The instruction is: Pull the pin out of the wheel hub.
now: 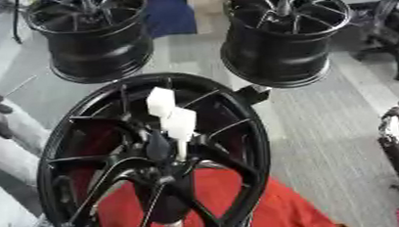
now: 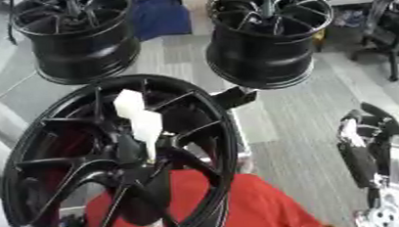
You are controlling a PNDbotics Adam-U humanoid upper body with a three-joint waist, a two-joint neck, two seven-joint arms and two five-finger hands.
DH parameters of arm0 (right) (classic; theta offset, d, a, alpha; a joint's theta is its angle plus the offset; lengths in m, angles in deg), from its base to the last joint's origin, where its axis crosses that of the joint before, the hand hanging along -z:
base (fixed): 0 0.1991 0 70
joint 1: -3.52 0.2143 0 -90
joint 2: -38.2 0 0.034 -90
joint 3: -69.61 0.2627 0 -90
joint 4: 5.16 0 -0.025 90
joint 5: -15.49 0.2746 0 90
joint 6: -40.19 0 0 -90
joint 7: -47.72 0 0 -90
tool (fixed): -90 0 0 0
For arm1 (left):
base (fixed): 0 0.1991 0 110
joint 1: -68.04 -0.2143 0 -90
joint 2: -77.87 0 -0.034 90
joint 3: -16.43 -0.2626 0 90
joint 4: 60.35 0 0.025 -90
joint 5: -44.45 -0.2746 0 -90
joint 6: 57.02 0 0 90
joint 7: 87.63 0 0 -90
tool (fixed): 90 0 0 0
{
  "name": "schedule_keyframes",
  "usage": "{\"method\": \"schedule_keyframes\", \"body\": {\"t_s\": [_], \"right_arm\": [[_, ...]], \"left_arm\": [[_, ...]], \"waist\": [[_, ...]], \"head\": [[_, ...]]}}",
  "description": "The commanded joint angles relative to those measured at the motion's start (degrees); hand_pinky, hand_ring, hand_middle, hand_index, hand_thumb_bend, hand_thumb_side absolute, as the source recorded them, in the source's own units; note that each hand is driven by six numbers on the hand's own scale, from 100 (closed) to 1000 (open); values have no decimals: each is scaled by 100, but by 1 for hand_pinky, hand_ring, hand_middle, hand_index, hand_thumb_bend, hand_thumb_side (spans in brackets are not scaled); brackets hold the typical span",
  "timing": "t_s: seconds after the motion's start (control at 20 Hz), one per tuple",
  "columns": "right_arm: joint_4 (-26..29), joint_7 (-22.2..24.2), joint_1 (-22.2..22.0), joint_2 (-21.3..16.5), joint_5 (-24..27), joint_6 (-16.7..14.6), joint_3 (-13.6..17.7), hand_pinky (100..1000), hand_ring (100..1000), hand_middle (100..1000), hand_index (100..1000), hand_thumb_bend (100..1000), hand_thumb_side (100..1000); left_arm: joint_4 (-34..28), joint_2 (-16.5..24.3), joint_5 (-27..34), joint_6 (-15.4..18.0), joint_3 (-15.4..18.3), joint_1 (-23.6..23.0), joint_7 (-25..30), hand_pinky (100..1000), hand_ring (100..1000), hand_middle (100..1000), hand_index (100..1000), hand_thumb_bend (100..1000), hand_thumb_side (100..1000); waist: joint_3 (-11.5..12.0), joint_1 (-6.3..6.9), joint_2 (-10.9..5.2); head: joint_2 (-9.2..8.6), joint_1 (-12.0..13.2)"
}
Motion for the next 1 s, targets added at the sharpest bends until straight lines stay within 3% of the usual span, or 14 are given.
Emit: {"method": "schedule_keyframes", "body": {"t_s": [0.05,0.15,0.35,1.0], "right_arm": [[137,2,46,-3,33,-24,10,519,586,596,797,100,490],[137,9,45,3,40,-24,1,519,586,596,797,100,491],[137,9,62,6,35,-30,9,519,586,596,797,100,488],[137,22,57,3,38,-25,2,519,587,597,797,100,488]], "left_arm": [[-472,-530,7,-342,24,7,-11,566,530,663,838,100,780],[-511,-817,-95,-511,-18,-13,-120,567,531,657,837,100,809],[-468,-962,-203,-723,-127,-92,-383,565,530,652,836,100,831],[-457,-1030,-336,-798,-175,-160,-473,562,527,648,836,100,840]], "waist": [[5,-1,-19],[10,-6,-17],[-31,-8,-8],[-23,-16,5]], "head": [[-15,53],[-15,89],[-15,94],[-15,134]]}}
